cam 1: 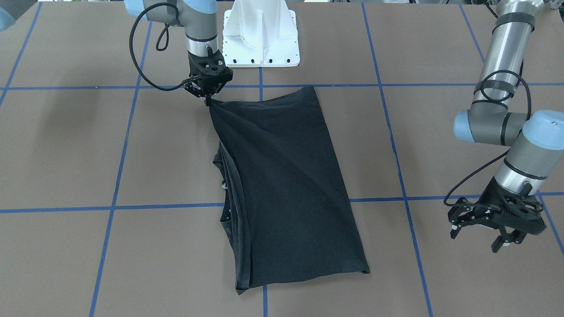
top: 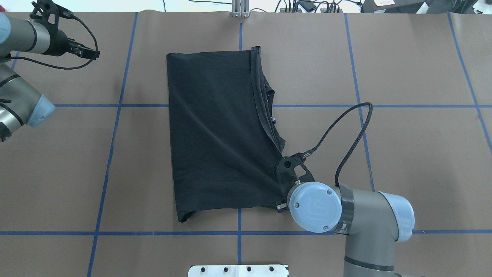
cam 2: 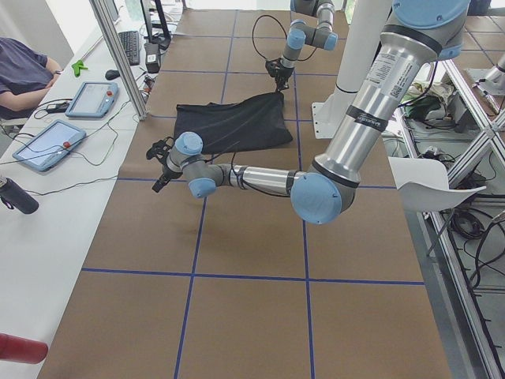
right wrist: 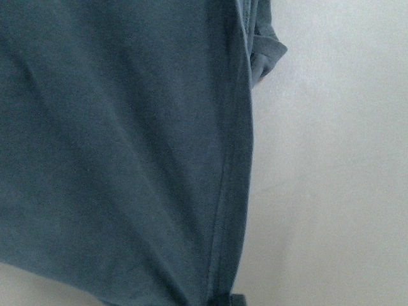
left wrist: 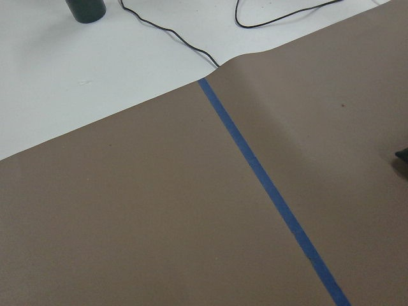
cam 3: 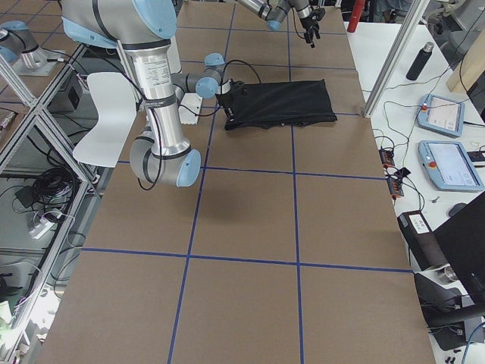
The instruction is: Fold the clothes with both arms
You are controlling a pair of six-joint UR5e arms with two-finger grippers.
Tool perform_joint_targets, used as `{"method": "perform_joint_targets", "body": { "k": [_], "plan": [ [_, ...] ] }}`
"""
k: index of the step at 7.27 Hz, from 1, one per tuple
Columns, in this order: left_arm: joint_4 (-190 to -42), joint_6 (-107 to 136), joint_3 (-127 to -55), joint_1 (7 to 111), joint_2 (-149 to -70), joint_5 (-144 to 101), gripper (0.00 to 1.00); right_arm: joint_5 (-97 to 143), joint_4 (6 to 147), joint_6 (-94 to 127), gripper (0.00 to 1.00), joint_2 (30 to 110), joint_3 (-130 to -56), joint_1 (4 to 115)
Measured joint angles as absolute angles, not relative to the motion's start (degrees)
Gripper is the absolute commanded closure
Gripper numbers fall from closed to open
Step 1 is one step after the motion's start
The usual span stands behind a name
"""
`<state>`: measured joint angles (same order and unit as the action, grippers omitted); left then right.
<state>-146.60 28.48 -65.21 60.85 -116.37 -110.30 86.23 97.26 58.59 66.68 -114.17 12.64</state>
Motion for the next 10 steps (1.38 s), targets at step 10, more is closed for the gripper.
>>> {"method": "perform_joint_targets", "body": {
  "k": [10],
  "plan": [
    [-146.6,28.44,-65.18,60.82,-116.37,-110.3,0.0,88.02,98.97,51.6,0.01,48.78,-95.91,24.29]
  ]
}}
